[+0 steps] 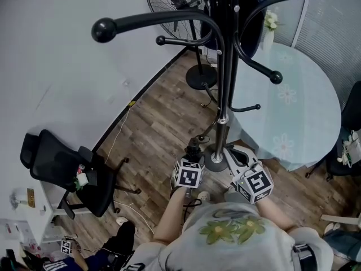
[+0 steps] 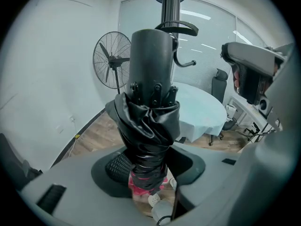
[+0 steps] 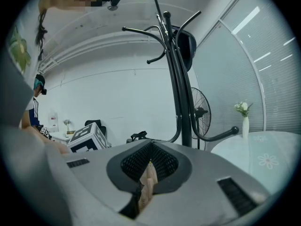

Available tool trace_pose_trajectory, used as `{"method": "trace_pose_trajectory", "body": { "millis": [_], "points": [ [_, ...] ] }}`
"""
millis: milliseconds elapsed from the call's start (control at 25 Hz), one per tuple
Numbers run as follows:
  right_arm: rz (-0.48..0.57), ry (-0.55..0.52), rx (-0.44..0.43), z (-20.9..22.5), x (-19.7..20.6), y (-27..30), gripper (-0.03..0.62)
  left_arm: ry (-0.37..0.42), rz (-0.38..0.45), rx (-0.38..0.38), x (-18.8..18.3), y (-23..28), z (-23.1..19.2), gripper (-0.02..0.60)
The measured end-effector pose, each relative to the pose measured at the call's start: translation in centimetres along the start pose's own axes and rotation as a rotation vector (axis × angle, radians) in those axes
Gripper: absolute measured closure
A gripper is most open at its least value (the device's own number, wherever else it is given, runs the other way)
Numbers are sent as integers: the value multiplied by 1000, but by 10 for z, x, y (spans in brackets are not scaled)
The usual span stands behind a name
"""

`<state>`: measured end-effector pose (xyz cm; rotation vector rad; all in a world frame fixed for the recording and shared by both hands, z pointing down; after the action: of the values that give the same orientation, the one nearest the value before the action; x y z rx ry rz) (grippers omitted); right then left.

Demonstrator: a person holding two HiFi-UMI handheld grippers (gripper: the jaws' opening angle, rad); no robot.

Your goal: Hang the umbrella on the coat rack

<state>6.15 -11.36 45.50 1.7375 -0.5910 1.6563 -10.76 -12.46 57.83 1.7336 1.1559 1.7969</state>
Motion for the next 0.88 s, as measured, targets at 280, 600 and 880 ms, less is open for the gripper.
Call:
{"method": "trace_pose_trajectory", "body": {
  "millis": [280, 600, 880],
  "points": [
    [-6, 3, 7, 3, 3, -4, 589, 4, -13, 3, -1, 8, 2, 374],
    [-7, 8, 28, 9, 5, -10, 589, 7, -34, 11, 1, 17, 4, 375],
    [-11, 18, 37, 11, 9, -12, 589, 2, -50, 14, 1, 23, 3, 376]
  ]
}}
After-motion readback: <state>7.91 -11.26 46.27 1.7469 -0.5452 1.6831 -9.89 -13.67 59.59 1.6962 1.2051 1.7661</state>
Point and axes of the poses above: the fingertips, and each gripper's own axes: y forward along the fingers, z to its right, x out of its underside, the point moved 7 cm from there along -y, backward along the fingers, and after that the axes turned 5 degrees about -y, right-handed, at the moved point
